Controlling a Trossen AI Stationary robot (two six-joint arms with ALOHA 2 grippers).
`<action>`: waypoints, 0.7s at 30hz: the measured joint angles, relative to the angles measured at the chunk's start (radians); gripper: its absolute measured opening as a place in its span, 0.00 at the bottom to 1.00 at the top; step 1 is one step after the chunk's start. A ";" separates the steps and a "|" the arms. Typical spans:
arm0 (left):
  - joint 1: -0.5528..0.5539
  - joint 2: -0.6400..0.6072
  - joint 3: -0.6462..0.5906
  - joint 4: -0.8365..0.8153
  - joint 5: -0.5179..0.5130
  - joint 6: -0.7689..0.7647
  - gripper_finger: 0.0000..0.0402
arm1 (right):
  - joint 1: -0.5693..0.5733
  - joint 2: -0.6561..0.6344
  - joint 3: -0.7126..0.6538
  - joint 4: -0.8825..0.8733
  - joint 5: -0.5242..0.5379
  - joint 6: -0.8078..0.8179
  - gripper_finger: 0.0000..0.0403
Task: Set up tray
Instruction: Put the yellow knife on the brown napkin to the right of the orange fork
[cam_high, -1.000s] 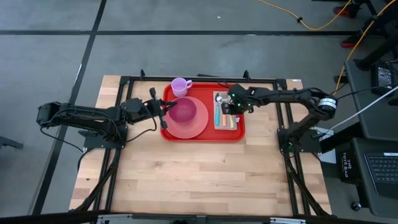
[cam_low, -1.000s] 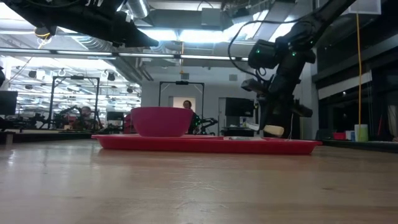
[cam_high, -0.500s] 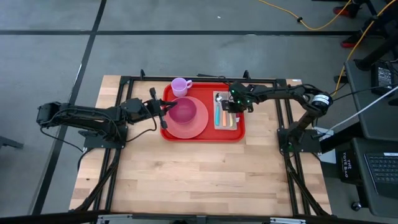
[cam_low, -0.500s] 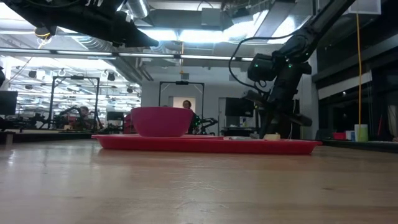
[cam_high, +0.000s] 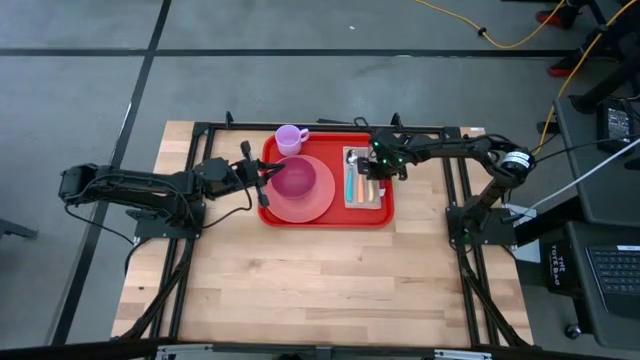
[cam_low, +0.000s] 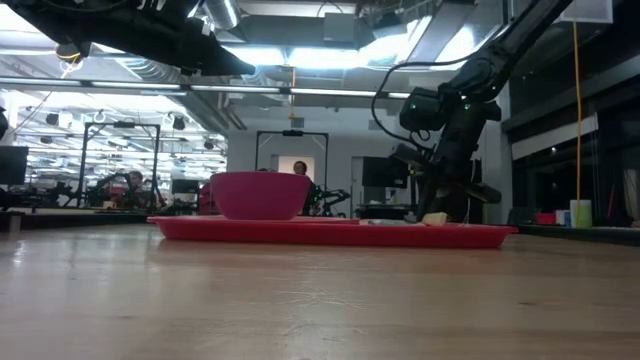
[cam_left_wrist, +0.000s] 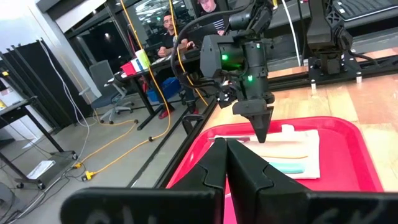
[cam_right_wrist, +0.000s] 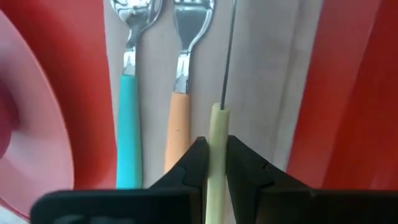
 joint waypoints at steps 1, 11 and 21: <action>0.000 0.000 0.000 0.000 0.000 0.000 0.01 | 0.000 0.000 0.000 -0.002 -0.002 0.001 0.10; 0.000 0.000 0.000 0.000 0.000 0.000 0.01 | 0.000 0.000 0.000 -0.006 -0.016 0.029 0.10; 0.000 0.000 0.000 0.000 0.000 0.000 0.01 | 0.000 0.000 0.000 -0.044 -0.013 0.050 0.22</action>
